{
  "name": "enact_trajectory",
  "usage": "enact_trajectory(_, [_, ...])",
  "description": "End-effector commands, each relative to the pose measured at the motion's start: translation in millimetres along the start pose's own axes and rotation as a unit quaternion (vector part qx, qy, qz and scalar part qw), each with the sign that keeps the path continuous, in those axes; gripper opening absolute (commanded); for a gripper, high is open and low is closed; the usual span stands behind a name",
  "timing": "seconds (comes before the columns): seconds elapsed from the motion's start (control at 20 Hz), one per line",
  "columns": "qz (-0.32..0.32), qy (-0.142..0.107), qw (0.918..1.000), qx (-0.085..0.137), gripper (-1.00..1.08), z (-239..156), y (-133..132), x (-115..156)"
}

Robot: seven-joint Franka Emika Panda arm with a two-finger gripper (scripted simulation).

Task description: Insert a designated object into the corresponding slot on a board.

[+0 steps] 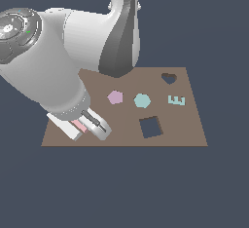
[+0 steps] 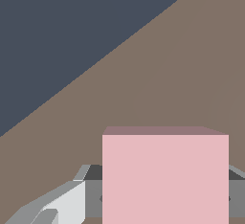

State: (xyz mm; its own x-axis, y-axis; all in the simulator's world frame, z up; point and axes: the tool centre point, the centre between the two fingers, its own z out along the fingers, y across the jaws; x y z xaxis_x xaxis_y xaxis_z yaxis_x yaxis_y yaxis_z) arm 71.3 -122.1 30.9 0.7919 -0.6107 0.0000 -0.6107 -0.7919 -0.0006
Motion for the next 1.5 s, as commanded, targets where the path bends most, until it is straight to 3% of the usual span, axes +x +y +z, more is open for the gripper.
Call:
enact_trajectory(0.0, [-0.001, 0.000, 1.0000, 0.000, -1.00, 0, 0, 0])
enact_trajectory(0.45, [-0.064, 0.000, 0.9979, 0.000, -1.00, -2, -31, -5])
enact_trajectory(0.7, [-0.143, 0.000, 0.9897, 0.000, -1.00, -4, -68, -17])
enact_trajectory(1.0, [-0.248, 0.000, 0.9688, -0.001, -1.00, -6, -114, -42])
enact_trajectory(1.45, [-0.379, -0.001, 0.9256, -0.001, -1.00, -9, -162, -90])
